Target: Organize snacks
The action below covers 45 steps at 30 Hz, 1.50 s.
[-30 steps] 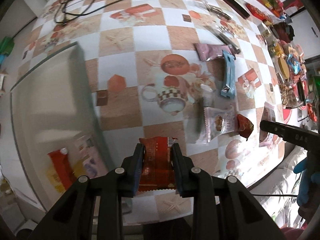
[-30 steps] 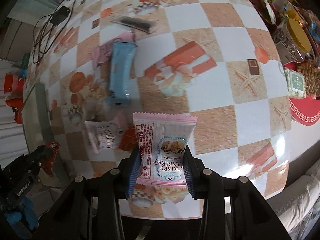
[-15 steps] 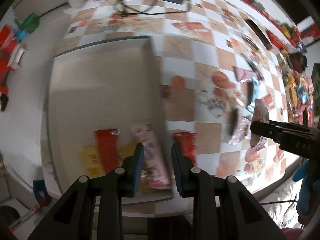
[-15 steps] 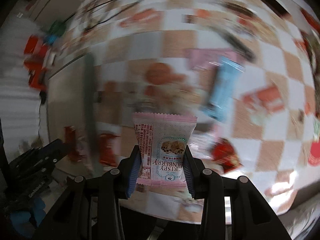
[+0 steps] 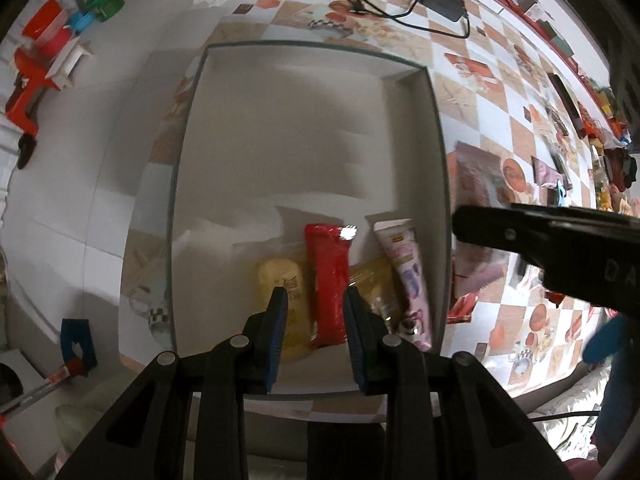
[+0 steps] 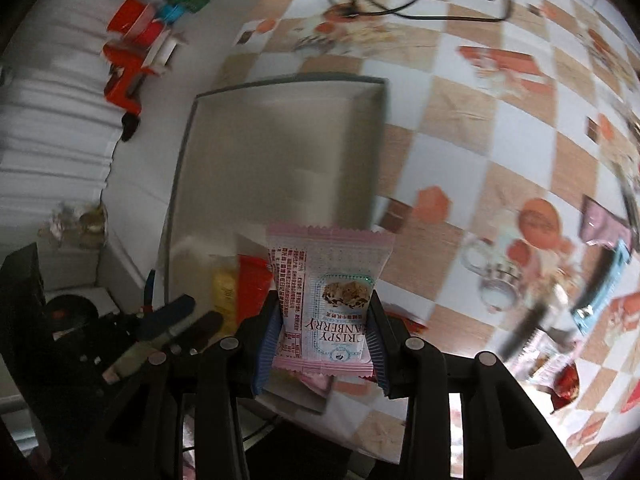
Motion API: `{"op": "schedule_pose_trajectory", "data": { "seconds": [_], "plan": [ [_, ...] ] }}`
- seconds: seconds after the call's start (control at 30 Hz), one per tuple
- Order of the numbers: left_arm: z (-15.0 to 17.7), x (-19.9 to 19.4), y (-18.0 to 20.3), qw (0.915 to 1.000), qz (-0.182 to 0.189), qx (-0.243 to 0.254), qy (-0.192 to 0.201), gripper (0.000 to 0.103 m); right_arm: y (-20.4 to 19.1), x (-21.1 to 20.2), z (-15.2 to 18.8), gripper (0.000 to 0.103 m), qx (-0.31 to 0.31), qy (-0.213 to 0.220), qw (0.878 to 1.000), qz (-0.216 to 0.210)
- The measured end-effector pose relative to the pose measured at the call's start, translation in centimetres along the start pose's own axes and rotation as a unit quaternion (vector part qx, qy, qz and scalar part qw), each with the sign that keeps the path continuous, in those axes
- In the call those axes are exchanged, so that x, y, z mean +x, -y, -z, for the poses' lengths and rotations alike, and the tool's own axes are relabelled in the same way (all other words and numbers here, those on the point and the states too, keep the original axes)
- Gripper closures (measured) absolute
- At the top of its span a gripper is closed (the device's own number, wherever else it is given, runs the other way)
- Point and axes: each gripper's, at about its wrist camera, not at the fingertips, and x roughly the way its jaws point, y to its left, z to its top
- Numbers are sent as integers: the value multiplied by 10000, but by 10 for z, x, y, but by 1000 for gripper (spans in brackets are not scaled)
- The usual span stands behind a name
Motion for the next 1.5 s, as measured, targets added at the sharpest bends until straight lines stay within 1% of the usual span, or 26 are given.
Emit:
{"op": "schedule_pose_trajectory", "data": {
  "seconds": [0.03, 0.07, 0.1, 0.13, 0.17, 0.2, 0.23, 0.27, 0.3, 0.33, 0.43, 0.57, 0.67, 0.73, 0.83, 0.97, 1.0, 1.07, 1.13, 1.2, 1.27, 1.33, 1.4, 1.43, 1.47, 1.5],
  "plan": [
    [1, 1, -2, 10000, -7, -18, -23, 63, -5, 4, -2, 61, -20, -38, 10000, -1],
    [2, 2, -3, 10000, -26, -34, -35, 50, -9, 9, -4, 60, -26, -90, 10000, -17],
    [2, 2, -5, 10000, -67, -59, -36, 42, -11, 12, -6, 60, -22, -132, 9999, -25],
    [3, 2, -5, 9999, -121, -88, -26, 28, -13, 16, -7, 59, -27, -172, 9998, -14],
    [2, 2, -6, 9999, -140, -101, 2, 23, -16, 18, -9, 59, -45, -194, 9998, 9],
    [3, 0, -6, 9999, -129, -106, 43, 23, -17, 20, -9, 58, -57, -206, 9998, 19],
    [3, 0, -5, 9999, -105, -82, 29, 23, -17, 20, -9, 47, -70, -220, 9997, 26],
    [2, 1, -4, 9999, -97, -62, 5, 23, -16, 20, -10, 26, -68, -208, 9998, 41],
    [2, 2, -1, 10000, -85, -20, -21, 23, -14, 17, -8, 19, -47, -166, 9998, 62],
    [1, 3, 3, 10000, -64, 37, -32, 23, -11, 15, -6, 18, -4, -95, 9999, 93],
    [-1, 4, 18, 9997, 19, 242, -51, 23, 6, 10, -2, 18, 208, -82, 9996, 171],
    [-2, 2, 55, 9968, 311, 732, -21, 23, 45, -1, 11, 18, 659, 12, 9972, 354],
    [3, 5, 89, 9911, 577, 1200, -78, 23, 79, -10, 26, 18, 1064, 57, 9930, 504],
    [5, 11, 110, 9867, 671, 1469, -185, 23, 101, -14, 37, 18, 1337, 59, 9893, 585],
    [8, 24, 136, 9812, 737, 1742, -378, 23, 130, -20, 57, 18, 1739, 20, 9826, 649],
    [8, 41, 162, 9765, 870, 1897, -546, 23, 159, -26, 81, 18, 2041, -32, 9762, 731],
    [8, 46, 168, 9757, 821, 1950, -564, 23, 164, -27, 85, 18, 2091, -37, 9751, 740],
    [7, 57, 172, 9765, 594, 1988, -580, 23, 175, -30, 96, 18, 2220, -56, 9722, 741],
    [6, 66, 166, 9794, 355, 1888, -629, 23, 184, -32, 103, 18, 2298, -65, 9704, 738],
    [3, 69, 156, 9824, 205, 1754, -616, 23, 190, -35, 110, 18, 2339, -59, 9696, 722],
    [2, 69, 147, 9840, 262, 1649, -621, 22, 195, -37, 114, 18, 2354, -42, 9692, 715],
    [1, 70, 146, 9838, 164, 1669, -638, 22, 200, -38, 117, 18, 2361, -48, 9692, 702],
    [1, 72, 153, 9817, -24, 1790, -652, 22, 210, -40, 120, 18, 2370, -65, 9691, 676],
    [2, 74, 157, 9809, -54, 1824, -672, 22, 213, -41, 122, 18, 2370, -71, 9692, 667],
    [4, 77, 161, 9800, 18, 1841, -757, 22, 213, -41, 123, 18, 2368, -74, 9693, 659],
    [5, 81, 165, 9792, 176, 1812, -892, 22, 214, -42, 123, 18, 2363, -71, 9696, 640]
  ]
}}
